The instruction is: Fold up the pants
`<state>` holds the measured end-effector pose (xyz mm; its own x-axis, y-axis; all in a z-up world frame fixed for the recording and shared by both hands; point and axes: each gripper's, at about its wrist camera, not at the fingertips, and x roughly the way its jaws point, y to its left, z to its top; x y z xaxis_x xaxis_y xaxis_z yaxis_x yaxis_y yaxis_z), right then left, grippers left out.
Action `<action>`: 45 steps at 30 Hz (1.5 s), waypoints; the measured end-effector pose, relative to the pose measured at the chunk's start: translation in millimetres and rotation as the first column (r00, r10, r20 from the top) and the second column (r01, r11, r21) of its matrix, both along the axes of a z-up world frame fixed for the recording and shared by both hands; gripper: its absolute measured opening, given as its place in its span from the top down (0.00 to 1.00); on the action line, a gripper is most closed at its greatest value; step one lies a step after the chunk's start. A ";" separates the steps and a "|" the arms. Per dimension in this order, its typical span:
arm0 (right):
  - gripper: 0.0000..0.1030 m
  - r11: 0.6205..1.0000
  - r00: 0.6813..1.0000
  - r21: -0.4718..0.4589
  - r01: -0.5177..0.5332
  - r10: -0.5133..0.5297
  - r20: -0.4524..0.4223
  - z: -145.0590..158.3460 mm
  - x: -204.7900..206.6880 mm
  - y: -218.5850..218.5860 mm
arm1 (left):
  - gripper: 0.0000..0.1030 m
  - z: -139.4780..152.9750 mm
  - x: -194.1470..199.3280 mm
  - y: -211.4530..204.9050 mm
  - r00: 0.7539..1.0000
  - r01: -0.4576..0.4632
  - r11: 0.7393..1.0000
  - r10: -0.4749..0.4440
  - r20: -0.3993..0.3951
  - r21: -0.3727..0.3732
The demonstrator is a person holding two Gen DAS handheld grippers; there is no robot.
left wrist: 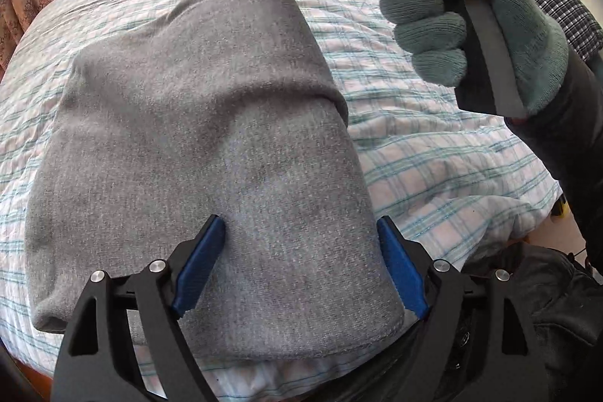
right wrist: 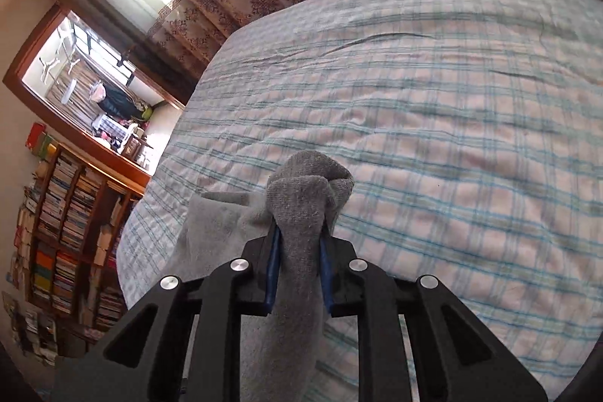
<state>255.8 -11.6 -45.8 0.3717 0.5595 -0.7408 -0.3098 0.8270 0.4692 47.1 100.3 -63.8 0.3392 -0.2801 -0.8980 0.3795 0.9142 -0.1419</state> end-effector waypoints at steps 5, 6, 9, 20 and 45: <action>0.82 0.997 0.995 -0.075 0.030 -0.037 -0.095 -42.6 17.5 -8.6 | 0.20 -4.4 -1.4 -4.4 1.000 0.015 1.000 -0.015 0.018 0.010; 0.81 0.997 0.993 -0.064 0.040 -0.046 -0.108 -47.4 16.6 -14.9 | 0.20 -5.0 -1.5 -5.0 1.000 0.016 1.000 -0.016 0.019 0.012; 0.76 0.998 0.993 -0.049 0.048 -0.053 -0.108 -45.4 11.6 -24.2 | 0.19 -3.5 -0.2 -4.1 1.000 0.011 1.000 -0.011 0.014 0.001; 0.61 0.989 0.994 -0.145 0.038 -0.022 0.108 12.4 -62.7 -34.1 | 0.15 -3.2 2.4 -3.6 1.000 0.005 1.000 -0.005 0.011 -0.015; 0.53 0.986 0.977 -0.025 -0.164 0.159 -0.139 -32.5 -152.8 -40.4 | 0.15 19.5 7.5 48.1 0.989 -0.132 0.988 0.136 0.050 -0.079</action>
<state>103.0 -52.0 -78.3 0.1728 0.5759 -0.7991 -0.3762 0.7884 0.4868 54.6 148.4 -44.3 0.4266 -0.2948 -0.8550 0.2631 0.9450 -0.1945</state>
